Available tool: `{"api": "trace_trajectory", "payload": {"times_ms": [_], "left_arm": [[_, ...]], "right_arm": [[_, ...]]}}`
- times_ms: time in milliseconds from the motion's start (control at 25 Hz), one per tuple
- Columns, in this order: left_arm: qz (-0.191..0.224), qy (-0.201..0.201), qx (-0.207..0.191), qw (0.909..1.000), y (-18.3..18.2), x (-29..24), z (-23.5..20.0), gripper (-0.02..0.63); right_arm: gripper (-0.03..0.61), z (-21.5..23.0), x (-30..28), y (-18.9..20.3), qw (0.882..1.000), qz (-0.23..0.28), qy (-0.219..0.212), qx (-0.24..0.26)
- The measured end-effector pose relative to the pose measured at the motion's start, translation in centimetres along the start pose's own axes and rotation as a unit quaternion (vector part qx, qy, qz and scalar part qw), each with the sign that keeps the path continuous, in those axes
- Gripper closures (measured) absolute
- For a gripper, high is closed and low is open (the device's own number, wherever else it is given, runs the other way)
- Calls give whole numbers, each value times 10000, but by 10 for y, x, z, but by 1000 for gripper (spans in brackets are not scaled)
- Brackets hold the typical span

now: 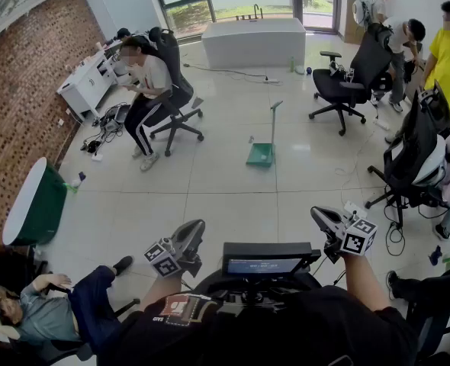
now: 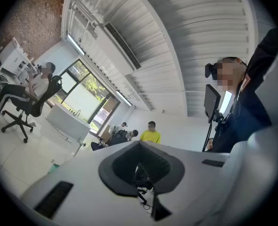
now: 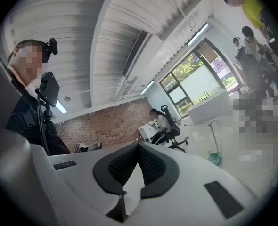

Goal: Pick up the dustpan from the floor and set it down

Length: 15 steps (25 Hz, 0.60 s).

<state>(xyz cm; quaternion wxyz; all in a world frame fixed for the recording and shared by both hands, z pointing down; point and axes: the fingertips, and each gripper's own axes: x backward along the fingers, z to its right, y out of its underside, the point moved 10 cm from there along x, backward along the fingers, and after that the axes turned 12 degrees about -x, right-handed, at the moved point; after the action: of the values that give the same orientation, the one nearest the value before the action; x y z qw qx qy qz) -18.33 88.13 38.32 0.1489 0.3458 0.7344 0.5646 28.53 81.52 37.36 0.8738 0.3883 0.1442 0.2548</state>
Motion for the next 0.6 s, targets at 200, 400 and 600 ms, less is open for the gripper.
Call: {"api": "trace_trajectory", "payload": {"times_ms": [200,400,600], "left_arm": [[20,267,-62,9996,-28,-17,-129,589],[31,395,41,9992,-53,-20,-286,590],[-84,823,-90,9965,-111,-44,-460,589]], "right_arm": [[573,27,-122,-31,9998,161,139,44],[572,46,-250,-69,9981,386,457,153],[572,77,-392,-117,9937,620,917,159]]}}
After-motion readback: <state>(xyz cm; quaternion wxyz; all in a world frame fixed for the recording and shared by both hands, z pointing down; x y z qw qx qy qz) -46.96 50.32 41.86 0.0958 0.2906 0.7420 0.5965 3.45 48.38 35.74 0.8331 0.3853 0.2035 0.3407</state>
